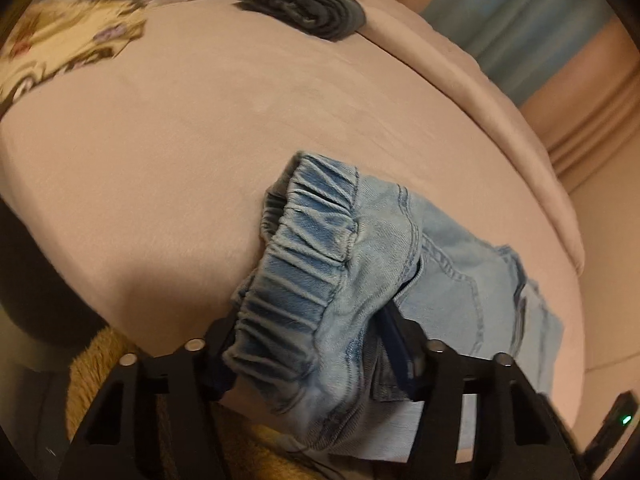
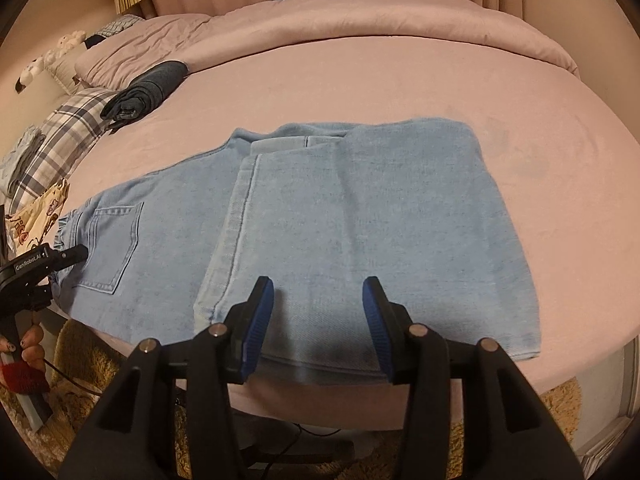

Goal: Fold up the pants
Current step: 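Grasp the elastic cuff with the left gripper and lift it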

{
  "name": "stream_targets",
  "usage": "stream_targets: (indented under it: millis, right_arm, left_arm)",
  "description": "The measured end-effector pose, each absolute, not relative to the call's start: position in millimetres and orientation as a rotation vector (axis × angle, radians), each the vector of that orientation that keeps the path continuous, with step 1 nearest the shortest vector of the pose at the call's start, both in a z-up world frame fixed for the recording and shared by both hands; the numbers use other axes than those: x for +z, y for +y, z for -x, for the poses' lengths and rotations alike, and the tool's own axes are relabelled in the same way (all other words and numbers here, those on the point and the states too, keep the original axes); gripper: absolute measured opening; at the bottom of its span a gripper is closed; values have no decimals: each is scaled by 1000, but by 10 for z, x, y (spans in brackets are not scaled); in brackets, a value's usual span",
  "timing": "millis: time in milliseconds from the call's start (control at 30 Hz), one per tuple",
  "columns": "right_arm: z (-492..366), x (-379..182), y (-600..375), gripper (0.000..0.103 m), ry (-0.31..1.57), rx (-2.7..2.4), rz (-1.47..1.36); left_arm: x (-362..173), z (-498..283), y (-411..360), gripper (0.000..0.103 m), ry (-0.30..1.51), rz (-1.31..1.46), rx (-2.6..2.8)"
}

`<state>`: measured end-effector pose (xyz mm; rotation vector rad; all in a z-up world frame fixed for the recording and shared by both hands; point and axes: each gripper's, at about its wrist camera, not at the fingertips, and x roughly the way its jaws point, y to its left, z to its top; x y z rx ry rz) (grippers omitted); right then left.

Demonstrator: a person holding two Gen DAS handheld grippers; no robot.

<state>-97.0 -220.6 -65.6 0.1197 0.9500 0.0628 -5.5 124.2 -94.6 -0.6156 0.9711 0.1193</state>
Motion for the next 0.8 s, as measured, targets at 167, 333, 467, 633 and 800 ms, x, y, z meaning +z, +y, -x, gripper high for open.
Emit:
stream_targets:
  millis: [167, 333, 467, 633, 800]
  right_arm:
    - [974, -642, -2243, 46, 948, 59, -137]
    - [1016, -621, -2327, 46, 937, 45, -164]
    - [1057, -604, -2424, 46, 928, 32, -198]
    - [1121, -565, -2549, 46, 910, 17, -226]
    - [1168, -550, -2654, 46, 896, 9, -264]
  left_arm:
    - [-589, 141, 1120, 37, 899, 587, 129]
    - [-12, 231, 750, 30, 780, 479, -3]
    - [243, 262, 383, 27, 732, 402, -122]
    - [356, 198, -62, 24, 726, 333, -249]
    - [304, 67, -382, 24, 757, 277, -311]
